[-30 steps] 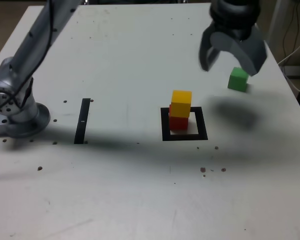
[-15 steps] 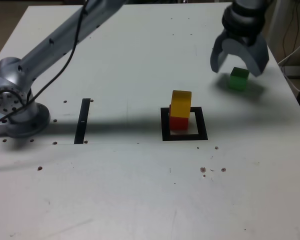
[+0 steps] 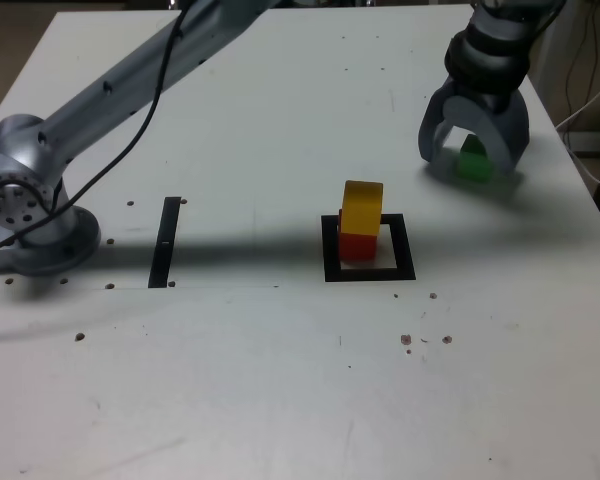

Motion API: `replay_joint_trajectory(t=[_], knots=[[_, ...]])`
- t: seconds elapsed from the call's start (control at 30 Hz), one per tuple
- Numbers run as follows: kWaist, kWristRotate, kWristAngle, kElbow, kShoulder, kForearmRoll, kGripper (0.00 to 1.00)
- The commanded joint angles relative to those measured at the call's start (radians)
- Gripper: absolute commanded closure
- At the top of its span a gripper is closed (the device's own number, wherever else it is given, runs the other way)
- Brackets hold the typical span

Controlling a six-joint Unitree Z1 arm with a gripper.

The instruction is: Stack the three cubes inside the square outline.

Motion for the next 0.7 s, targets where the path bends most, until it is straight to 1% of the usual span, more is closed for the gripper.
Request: replay_joint_trajectory(t=[0.0, 0.07, 0.13, 0.3, 0.4, 0.5, 0.57, 0.67], knots=[[-0.002, -0.017, -0.001, 0.0, -0.004, 0.008, 0.42], [-0.002, -0.028, -0.004, 0.001, -0.004, 0.008, 0.54], [-0.002, -0.035, -0.014, 0.001, -0.003, 0.007, 0.63], [-0.002, -0.038, -0.056, 0.0, -0.003, 0.007, 0.77], [-0.002, -0.036, -0.089, -0.003, -0.003, 0.006, 0.83], [-0.002, -0.034, -0.111, -0.002, -0.005, 0.008, 0.85], [-0.002, -0.033, -0.118, -0.002, -0.006, 0.01, 0.87], [-0.002, -0.033, -0.119, -0.001, -0.006, 0.011, 0.88]])
